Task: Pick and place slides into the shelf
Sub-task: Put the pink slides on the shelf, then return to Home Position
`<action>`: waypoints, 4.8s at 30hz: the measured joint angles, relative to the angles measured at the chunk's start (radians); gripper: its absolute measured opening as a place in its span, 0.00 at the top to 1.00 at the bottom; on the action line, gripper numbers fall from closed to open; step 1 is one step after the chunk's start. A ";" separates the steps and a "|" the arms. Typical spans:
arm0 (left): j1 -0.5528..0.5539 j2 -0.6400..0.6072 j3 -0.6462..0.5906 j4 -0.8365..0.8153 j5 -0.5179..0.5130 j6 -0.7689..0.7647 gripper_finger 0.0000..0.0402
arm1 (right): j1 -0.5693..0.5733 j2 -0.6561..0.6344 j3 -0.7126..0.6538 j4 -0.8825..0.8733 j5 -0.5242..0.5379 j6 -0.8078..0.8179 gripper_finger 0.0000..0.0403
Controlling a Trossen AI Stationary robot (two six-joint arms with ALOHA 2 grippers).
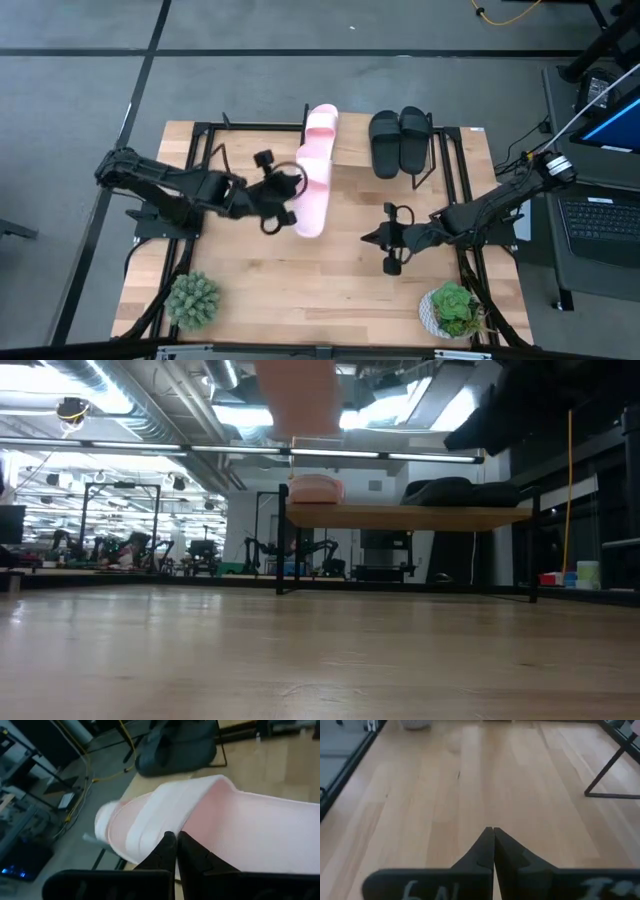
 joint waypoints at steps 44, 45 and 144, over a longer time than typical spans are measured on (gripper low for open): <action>0.516 0.256 0.000 0.694 0.471 0.399 1.00 | -0.058 -0.057 -0.155 0.233 0.104 -0.101 0.99; 0.517 0.256 0.000 0.695 0.471 0.397 1.00 | -0.058 -0.057 -0.155 0.233 0.104 -0.096 0.99; 0.332 -0.039 -0.005 0.195 0.482 0.267 1.00 | -0.056 -0.100 -0.153 0.337 0.088 -0.161 0.99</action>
